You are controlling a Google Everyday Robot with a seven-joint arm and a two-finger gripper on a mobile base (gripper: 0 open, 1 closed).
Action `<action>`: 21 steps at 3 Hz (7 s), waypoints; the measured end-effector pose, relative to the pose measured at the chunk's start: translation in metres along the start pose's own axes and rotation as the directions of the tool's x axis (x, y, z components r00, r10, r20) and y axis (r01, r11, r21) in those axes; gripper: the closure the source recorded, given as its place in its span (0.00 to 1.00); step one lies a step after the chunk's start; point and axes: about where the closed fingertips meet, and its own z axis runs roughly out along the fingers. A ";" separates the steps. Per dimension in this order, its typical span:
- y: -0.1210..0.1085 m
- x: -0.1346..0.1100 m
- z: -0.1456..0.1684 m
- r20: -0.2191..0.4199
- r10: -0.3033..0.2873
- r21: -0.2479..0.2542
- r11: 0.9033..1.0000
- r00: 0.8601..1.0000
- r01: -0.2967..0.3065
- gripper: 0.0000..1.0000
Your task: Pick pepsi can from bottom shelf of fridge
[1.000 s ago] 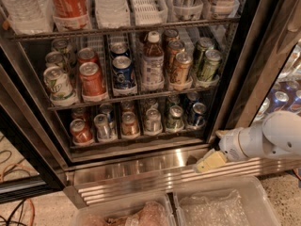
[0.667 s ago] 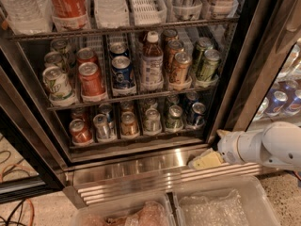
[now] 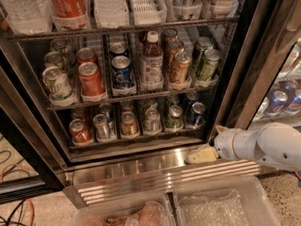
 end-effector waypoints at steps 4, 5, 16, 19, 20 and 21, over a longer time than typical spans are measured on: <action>0.006 0.024 0.093 0.212 0.196 0.032 0.978 0.958 -0.207 0.00; 0.004 0.017 0.097 0.272 0.150 0.108 0.977 0.951 -0.185 0.00; -0.075 -0.015 0.089 0.457 -0.018 0.563 0.780 0.889 -0.274 0.41; -0.105 -0.025 0.100 0.500 -0.019 0.574 0.756 0.866 -0.315 0.41; -0.123 -0.037 0.104 0.519 -0.042 0.579 0.752 0.854 -0.315 0.41; -0.125 -0.040 0.107 0.519 -0.046 0.576 0.756 0.854 -0.310 0.44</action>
Offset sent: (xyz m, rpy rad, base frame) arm 0.0346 0.0302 -0.0661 0.2107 -0.0812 -0.1559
